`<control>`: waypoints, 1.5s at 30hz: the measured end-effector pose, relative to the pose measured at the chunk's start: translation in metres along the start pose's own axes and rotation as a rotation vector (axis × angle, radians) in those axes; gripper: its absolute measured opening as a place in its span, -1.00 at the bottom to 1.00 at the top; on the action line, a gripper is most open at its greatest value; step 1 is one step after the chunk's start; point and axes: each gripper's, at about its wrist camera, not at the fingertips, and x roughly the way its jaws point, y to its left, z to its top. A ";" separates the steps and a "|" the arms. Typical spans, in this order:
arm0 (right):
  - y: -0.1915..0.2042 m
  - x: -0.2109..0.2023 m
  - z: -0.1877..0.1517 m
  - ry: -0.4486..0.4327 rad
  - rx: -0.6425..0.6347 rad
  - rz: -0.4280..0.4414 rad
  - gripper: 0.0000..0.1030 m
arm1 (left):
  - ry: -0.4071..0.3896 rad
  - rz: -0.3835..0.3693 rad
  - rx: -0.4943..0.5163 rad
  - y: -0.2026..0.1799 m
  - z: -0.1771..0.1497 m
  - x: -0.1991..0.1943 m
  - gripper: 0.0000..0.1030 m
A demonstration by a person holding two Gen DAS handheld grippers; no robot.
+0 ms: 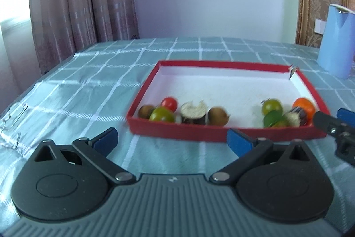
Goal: Organize fruits
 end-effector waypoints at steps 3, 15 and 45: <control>0.003 -0.002 0.009 -0.010 0.001 0.011 0.15 | -0.011 -0.006 0.007 -0.010 0.005 -0.001 1.00; 0.011 0.018 0.014 0.079 0.020 -0.049 0.33 | -0.027 0.001 0.011 -0.021 0.003 0.005 1.00; 0.038 0.000 0.011 0.072 0.009 -0.020 0.38 | -0.047 -0.032 -0.045 0.005 -0.003 -0.001 1.00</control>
